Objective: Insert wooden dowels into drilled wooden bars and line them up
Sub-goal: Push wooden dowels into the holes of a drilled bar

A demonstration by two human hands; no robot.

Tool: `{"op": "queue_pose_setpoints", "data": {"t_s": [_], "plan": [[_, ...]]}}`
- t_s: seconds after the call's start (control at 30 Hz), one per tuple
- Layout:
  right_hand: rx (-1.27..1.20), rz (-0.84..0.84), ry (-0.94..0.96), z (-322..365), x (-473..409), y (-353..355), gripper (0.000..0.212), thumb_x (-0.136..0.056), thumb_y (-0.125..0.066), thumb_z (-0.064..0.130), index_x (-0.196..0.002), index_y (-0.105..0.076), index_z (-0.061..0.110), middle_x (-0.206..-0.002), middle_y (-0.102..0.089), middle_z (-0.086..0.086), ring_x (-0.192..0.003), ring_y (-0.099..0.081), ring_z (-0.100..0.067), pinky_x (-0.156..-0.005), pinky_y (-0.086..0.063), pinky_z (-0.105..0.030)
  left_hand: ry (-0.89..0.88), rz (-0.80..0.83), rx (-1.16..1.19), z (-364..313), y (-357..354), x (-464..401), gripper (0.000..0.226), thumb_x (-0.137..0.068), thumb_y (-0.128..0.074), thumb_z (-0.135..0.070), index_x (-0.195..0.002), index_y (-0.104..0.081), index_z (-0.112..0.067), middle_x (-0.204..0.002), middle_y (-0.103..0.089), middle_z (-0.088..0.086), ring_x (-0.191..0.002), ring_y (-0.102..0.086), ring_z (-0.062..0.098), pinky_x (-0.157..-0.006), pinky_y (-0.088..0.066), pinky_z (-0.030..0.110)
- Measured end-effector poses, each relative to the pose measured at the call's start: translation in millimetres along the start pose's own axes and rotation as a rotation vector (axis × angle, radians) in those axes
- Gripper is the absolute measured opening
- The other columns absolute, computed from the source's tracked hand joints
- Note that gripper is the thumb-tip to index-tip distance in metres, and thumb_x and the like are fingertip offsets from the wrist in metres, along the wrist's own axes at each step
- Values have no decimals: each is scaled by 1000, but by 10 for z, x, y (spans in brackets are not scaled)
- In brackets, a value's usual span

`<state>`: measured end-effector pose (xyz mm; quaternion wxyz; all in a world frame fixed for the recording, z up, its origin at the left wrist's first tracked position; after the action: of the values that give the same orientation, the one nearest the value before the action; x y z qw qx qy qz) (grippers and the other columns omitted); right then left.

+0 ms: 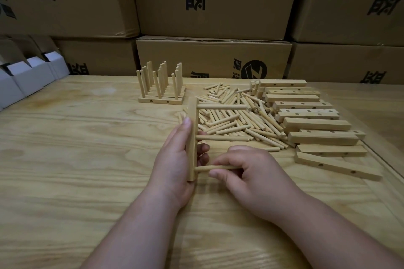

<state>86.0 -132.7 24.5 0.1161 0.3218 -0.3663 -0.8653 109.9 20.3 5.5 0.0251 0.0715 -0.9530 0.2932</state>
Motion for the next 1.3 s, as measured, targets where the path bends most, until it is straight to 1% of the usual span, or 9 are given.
{"op": "queue_pose_setpoints", "data": {"t_s": [0.17,0.27,0.4,0.57,0.67,0.8,1.1,1.2,1.3], "plan": [[-77,-2,-79,-11,21,-38,23,-85,-65,46,-107,-65,51,-79,-66,33,-86,-63,6,-74,-47,-14,-30,-4,-13,-15,3,13,30,-95,-63,-45,-100,-69,-16,-79,-67,-1,-61,-59,11,-52,-48,27],[-140,19,-120,-23,25,-46,23,-88,-70,41,-100,-60,58,-87,-67,36,-86,-64,8,-72,-46,-11,-39,2,-14,-23,-10,30,27,-95,-62,-45,-97,-69,-18,-79,-67,-1,-61,-59,12,-51,-47,27],[-120,71,-159,-41,27,-33,6,-88,-67,44,-88,-72,46,-92,-67,32,-89,-64,6,-74,-49,-15,0,41,-2,-23,-27,35,32,-99,-56,-44,-110,-66,-15,-88,-71,4,-65,-66,17,-56,-53,29],[-26,146,-118,-62,20,51,13,-91,-65,42,-99,-73,35,-92,-58,13,-90,-58,-5,-76,-48,-25,49,78,-7,-16,-50,30,36,-103,-49,-40,-119,-67,-14,-99,-77,9,-77,-75,24,-67,-62,34],[154,191,-46,-32,12,106,17,-95,-62,41,-103,-75,34,-90,-52,16,-92,-50,-4,-81,-46,-31,62,73,-29,3,-68,29,39,-105,-46,-40,-118,-66,-9,-102,-78,12,-78,-76,23,-68,-64,36],[197,257,-15,109,-1,85,27,-95,-47,43,-107,-69,34,-92,-53,22,-96,-57,-5,-79,-51,-38,16,63,-107,11,-80,33,37,-105,-47,-40,-112,-67,-10,-104,-78,13,-80,-75,22,-64,-63,34],[127,218,-68,130,5,-11,25,-96,-51,35,-96,-73,23,-92,-67,8,-92,-59,-12,-82,-48,-37,-76,97,-230,21,-65,49,33,-105,-47,-39,-113,-66,-14,-103,-78,8,-80,-74,20,-62,-58,29],[60,209,-129,101,10,-53,19,-99,-55,32,-89,-71,28,-85,-64,18,-86,-57,-3,-79,-47,-31,-106,113,-222,8,-62,61,33,-106,-46,-38,-115,-65,-13,-102,-79,8,-78,-73,17,-70,-62,32],[-24,208,-229,98,24,-70,31,-98,-59,31,-68,-58,40,-68,-58,29,-73,-55,4,-67,-41,-19,-130,147,-234,-8,-64,79,35,-106,-45,-40,-118,-64,-14,-106,-78,8,-81,-73,15,-75,-63,35]]}}
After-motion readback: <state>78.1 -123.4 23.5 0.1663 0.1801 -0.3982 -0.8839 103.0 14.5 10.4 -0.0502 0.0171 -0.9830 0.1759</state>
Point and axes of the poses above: each hand's wrist, its own x-axis away from the middle knuckle, its own y-axis out of the back of the hand, z = x × y, the point moved 3 cm from there along -x, towards the middle knuckle
